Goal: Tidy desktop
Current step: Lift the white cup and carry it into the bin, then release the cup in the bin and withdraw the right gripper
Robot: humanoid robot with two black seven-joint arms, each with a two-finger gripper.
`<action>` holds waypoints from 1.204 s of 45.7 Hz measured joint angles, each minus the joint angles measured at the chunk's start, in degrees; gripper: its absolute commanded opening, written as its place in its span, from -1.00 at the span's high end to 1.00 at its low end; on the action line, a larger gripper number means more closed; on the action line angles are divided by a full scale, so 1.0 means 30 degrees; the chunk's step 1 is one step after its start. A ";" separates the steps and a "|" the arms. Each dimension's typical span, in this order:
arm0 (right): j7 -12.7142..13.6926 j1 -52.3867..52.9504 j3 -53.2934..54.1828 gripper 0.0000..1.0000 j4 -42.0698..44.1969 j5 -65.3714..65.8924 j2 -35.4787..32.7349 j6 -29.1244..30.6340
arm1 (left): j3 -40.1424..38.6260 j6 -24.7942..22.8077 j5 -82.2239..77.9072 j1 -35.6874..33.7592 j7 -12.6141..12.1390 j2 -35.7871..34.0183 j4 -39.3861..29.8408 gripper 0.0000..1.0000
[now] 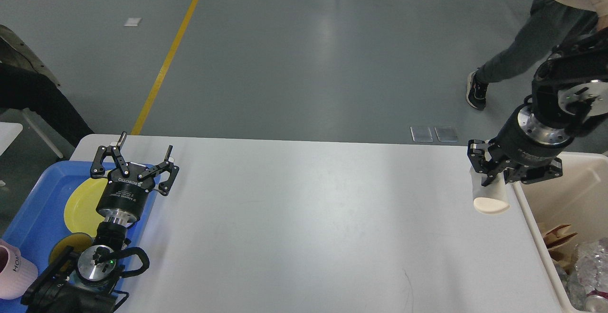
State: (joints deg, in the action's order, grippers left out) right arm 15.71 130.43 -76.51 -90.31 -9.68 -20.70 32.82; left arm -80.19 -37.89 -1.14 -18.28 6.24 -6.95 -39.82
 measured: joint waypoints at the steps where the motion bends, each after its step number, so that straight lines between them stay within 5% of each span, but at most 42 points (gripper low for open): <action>1: -0.0138 0.0541 -0.0193 1.00 -0.0436 0.0005 -0.0114 0.0063 | 0.0001 0.0000 0.0000 0.0000 0.0001 0.0000 0.0000 -0.93; 16: -0.1100 0.4449 -0.2557 1.00 -0.2570 0.0132 -0.1356 0.1830 | 0.0012 0.0010 0.0000 0.0000 0.0031 0.0000 0.0000 -0.94; 32: -0.0848 0.1739 -0.4403 1.00 0.1662 0.2115 -0.6547 0.0147 | 0.0011 0.0023 0.0003 0.0000 0.0031 0.0000 -0.0001 -0.94; 44: -0.0859 -0.6649 -0.0937 1.00 0.9123 0.2926 -0.9636 -0.0438 | 0.0008 0.0022 0.0008 0.0000 0.0031 0.0001 -0.0001 -0.94; 55: -0.0944 -1.6685 0.4854 1.00 1.7339 0.2802 -0.8738 -0.0986 | -0.0019 0.0011 0.0010 0.0000 0.0031 0.0002 -0.0001 -0.93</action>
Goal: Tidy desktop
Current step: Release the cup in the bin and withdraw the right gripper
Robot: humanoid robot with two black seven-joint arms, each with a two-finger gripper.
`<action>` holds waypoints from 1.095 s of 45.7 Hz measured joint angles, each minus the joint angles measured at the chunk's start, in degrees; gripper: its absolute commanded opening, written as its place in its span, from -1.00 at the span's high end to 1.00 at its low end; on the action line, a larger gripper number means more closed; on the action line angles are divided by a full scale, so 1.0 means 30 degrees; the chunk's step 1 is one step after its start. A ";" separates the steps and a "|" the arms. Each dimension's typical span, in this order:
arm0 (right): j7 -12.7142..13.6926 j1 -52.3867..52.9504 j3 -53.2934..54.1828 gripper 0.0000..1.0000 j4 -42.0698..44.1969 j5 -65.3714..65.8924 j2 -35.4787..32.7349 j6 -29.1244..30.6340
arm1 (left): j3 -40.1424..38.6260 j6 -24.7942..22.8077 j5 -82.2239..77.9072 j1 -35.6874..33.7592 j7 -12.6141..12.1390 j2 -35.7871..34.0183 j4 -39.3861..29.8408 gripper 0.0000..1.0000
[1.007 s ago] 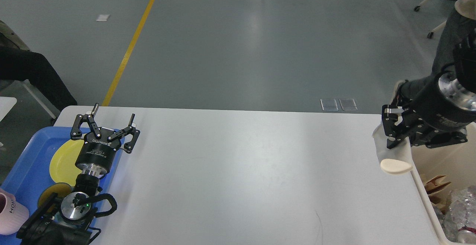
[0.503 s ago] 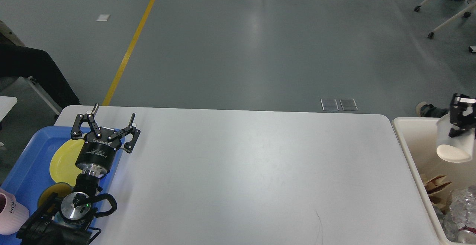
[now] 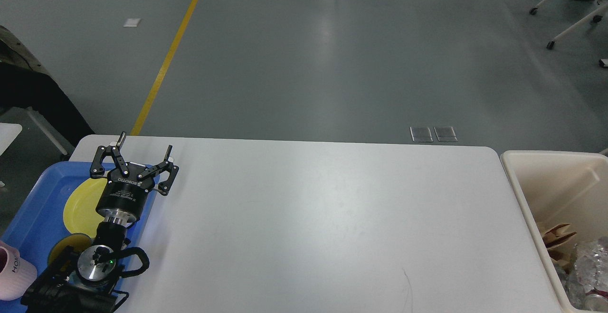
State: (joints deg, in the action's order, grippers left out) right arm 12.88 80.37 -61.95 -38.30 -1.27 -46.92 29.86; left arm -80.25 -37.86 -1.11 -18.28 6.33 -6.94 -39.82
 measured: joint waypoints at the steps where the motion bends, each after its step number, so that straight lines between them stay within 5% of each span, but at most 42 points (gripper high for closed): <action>1: -0.0009 -0.1119 0.0555 1.00 0.0897 -0.0039 0.0397 -0.0124 | 0.0000 -0.0005 0.0000 0.0000 0.0000 0.0000 0.0000 -0.94; 16: 0.0026 -1.3546 0.3725 1.00 1.2023 -0.0189 0.6289 -0.3888 | 0.0000 -0.0008 -0.0002 0.0000 0.0000 0.0000 0.0000 -0.94; 28: 0.0046 -1.6182 0.3766 1.00 1.3014 -0.0190 0.7478 -0.6756 | 0.0000 -0.0008 -0.0002 0.0000 0.0000 0.0000 0.0000 -0.93; 29: 0.0045 -1.6341 0.3765 0.79 1.3015 -0.0192 0.7530 -0.6911 | 0.0000 -0.0008 -0.0002 0.0000 0.0000 0.0000 0.0000 -0.94; 32: 0.0032 -1.6630 0.3762 -0.41 1.3036 -0.0192 0.7644 -0.7220 | 0.0000 -0.0008 -0.0008 0.0000 0.0000 0.0000 0.0001 -0.94; 34: 0.0009 -1.6722 0.3758 -0.77 1.3053 -0.0192 0.7727 -0.7391 | 0.0000 -0.0007 -0.0009 0.0000 0.0000 0.0000 0.0001 -0.94; 40: -0.0039 -1.7057 0.3781 -1.00 1.3082 -0.0191 0.8449 -0.8361 | 0.0000 0.0010 -0.0010 0.0000 0.0000 0.0000 0.0000 -0.94; 50: -0.0046 -1.7692 0.3748 -1.00 1.3086 -0.0192 0.9285 -0.9077 | 0.0010 0.0022 -0.0007 0.0000 0.0000 0.0000 0.0001 -0.94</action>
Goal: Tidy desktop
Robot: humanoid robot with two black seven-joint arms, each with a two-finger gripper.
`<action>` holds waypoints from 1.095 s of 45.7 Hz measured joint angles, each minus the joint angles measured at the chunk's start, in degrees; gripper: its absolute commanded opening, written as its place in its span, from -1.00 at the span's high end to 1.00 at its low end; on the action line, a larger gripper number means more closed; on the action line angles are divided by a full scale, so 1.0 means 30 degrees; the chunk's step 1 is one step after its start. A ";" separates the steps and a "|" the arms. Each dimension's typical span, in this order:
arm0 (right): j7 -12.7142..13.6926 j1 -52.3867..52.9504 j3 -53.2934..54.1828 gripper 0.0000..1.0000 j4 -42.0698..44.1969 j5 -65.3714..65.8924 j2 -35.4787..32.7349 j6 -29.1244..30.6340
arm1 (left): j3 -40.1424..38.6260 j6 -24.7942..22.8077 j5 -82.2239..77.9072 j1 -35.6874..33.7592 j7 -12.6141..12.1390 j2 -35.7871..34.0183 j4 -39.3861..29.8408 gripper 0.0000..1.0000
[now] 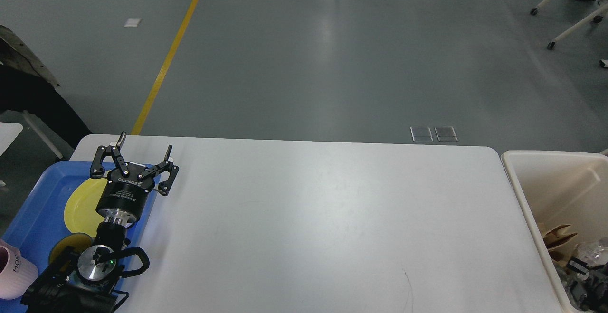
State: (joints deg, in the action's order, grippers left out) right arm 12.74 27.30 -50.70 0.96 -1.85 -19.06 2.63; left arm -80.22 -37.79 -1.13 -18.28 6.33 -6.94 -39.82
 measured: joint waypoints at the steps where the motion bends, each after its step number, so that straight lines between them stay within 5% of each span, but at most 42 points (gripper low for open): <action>1: 0.0000 -0.0015 -0.0008 -1.00 0.0002 0.0000 0.0011 -0.0013 | 0.0001 0.0000 0.0000 0.0000 0.0000 0.0000 0.0000 -0.94; 19: 0.0059 0.0682 0.0961 -1.00 0.0231 -0.0647 -0.0347 -0.0268 | 0.0001 0.0001 0.0016 0.0000 0.0000 0.0000 0.0000 -0.94; 34: -0.0159 0.4709 0.9460 -1.00 0.0999 -0.4640 -0.1856 -0.0177 | -0.0009 0.0001 0.0005 0.0000 0.0000 0.0000 0.0000 -0.94; 42: -0.1203 0.7941 1.3711 -1.00 -0.4128 -0.4685 -0.4541 -0.0057 | -0.0010 0.0001 -0.0002 0.0000 0.0000 0.0000 0.0001 -0.94; 50: -0.1432 0.8450 2.2293 -1.00 -0.9073 -0.4623 -0.6780 0.0013 | -0.0010 0.0001 0.0005 0.0000 0.0000 0.0000 0.0005 -0.94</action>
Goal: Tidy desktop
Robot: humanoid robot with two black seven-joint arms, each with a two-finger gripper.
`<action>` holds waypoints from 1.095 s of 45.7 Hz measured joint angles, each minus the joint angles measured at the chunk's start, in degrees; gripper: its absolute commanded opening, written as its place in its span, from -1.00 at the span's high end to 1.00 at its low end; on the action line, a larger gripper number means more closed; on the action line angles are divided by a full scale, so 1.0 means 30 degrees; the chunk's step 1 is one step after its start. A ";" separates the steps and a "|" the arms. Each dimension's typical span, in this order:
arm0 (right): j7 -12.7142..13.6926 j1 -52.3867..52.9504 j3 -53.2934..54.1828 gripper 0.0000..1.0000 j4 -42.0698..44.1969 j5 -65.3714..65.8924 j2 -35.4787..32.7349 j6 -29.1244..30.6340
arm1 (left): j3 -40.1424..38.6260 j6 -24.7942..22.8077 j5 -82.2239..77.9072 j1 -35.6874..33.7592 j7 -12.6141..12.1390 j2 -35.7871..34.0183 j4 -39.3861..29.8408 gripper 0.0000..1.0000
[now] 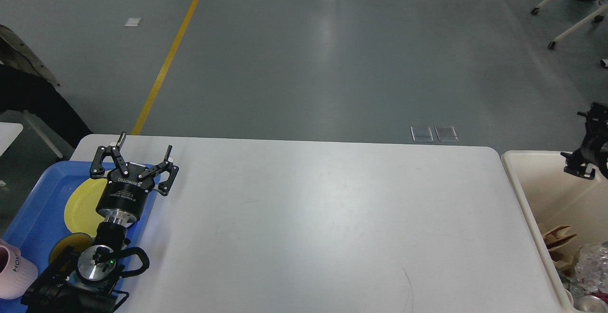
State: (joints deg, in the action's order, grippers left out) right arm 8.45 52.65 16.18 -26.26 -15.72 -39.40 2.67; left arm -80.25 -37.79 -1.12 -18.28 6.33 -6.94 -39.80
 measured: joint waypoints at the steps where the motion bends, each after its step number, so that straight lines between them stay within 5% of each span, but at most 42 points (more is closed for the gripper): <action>1: -0.0008 -0.0045 0.0921 -1.00 -0.0185 0.0017 -0.0023 0.0029 | 0.0000 0.0000 0.0004 0.0000 0.0000 0.0000 0.0000 -0.94; 9: -0.0991 -0.2107 0.6329 -1.00 -0.2398 0.0545 0.0393 0.0149 | 0.0000 0.0000 0.0006 0.0000 0.0031 0.0000 0.0000 -0.93; 16: -0.5786 -0.5677 1.1089 -1.00 -0.5532 0.3525 0.1913 0.0156 | 0.0001 0.0000 0.0010 0.0000 0.0033 0.0000 0.0000 -0.94; 21: -0.7678 -0.7771 1.4796 -1.00 -0.7008 0.7155 0.4074 0.0151 | 0.0001 0.0000 0.0012 0.0000 0.0033 0.0000 0.0000 -0.94; 34: -0.8805 -1.2127 2.1839 -1.00 -1.1013 1.1203 0.9313 -0.0019 | 0.0010 0.0000 0.0019 0.0000 0.0032 0.0000 0.0000 -0.94; 50: -0.8909 -1.3738 2.2571 -1.00 -1.1201 1.1140 0.9267 0.1460 | 0.0011 0.0000 0.0011 0.0001 0.0028 0.0000 -0.0001 -0.94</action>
State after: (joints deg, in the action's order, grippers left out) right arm -18.28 11.44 83.89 -59.86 17.70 -11.60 7.05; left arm -80.21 -37.79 -1.08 -18.28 6.41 -6.94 -39.81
